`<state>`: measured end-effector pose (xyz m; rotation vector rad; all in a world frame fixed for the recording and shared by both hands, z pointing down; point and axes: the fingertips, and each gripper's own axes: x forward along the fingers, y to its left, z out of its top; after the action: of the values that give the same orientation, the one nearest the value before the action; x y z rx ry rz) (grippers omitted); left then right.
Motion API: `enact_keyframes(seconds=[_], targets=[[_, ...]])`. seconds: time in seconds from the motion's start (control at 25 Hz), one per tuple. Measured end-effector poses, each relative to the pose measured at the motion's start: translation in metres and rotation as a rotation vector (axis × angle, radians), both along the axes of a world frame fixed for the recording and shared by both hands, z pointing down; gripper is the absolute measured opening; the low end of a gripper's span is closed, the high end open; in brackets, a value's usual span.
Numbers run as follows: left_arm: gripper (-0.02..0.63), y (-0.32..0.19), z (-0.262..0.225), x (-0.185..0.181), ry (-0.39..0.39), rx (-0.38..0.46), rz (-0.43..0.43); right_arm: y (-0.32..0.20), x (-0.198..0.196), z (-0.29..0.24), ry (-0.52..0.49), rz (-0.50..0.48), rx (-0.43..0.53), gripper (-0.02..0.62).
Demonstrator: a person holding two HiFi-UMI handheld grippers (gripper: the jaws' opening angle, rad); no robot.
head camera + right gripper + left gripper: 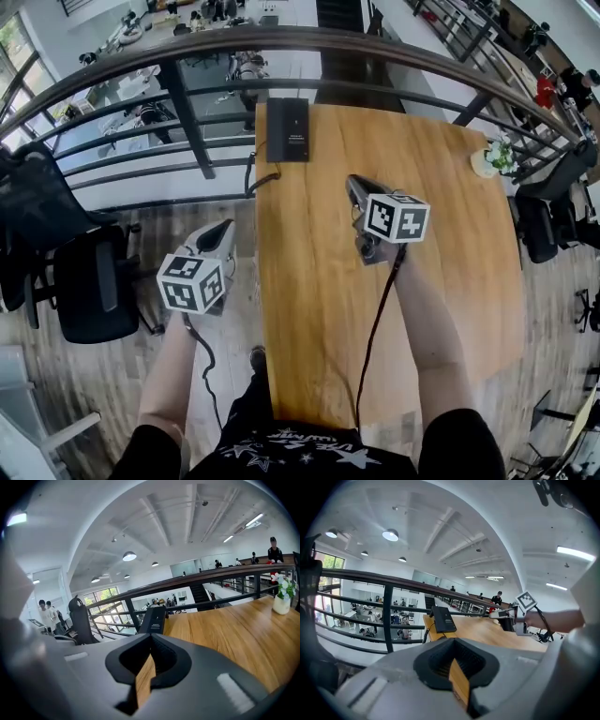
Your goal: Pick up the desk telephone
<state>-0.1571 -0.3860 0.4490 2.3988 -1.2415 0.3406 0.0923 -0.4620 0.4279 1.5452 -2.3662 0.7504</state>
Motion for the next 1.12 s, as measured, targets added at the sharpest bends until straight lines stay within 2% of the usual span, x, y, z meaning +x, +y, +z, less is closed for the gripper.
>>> enact_keyframes(seconds=[0.16,0.32,0.44,0.52,0.64,0.92,1.0,1.12], targets=[[0.002,-0.044,0.004,0.007,-0.009,-0.030,-0.007,-0.055,-0.001,0.011,-0.009,-0.014,-0.041,0.003],[0.002,-0.066,0.014,0.018,-0.022,-0.045,0.001,-0.083,-0.004,0.037,-0.035,-0.034,-0.082,0.031],[0.002,-0.084,0.023,0.020,-0.030,-0.045,0.003,-0.102,-0.007,0.053,0.006,-0.036,-0.091,0.031],[0.002,-0.097,0.028,0.021,-0.032,-0.044,0.002,-0.116,-0.009,0.062,0.031,-0.047,-0.089,0.053],[0.002,-0.113,0.039,0.024,-0.023,-0.050,0.000,-0.135,-0.014,0.073,-0.010,-0.075,-0.109,0.129],[0.002,-0.142,0.058,0.027,0.009,-0.067,-0.003,-0.184,-0.033,0.082,-0.242,-0.119,-0.144,0.299],[0.002,-0.147,0.065,0.028,0.020,-0.076,-0.004,-0.195,-0.039,0.090,-0.274,-0.141,-0.167,0.350],[0.002,-0.153,0.076,0.027,0.025,-0.084,-0.005,-0.211,-0.048,0.103,-0.283,-0.175,-0.194,0.366]])
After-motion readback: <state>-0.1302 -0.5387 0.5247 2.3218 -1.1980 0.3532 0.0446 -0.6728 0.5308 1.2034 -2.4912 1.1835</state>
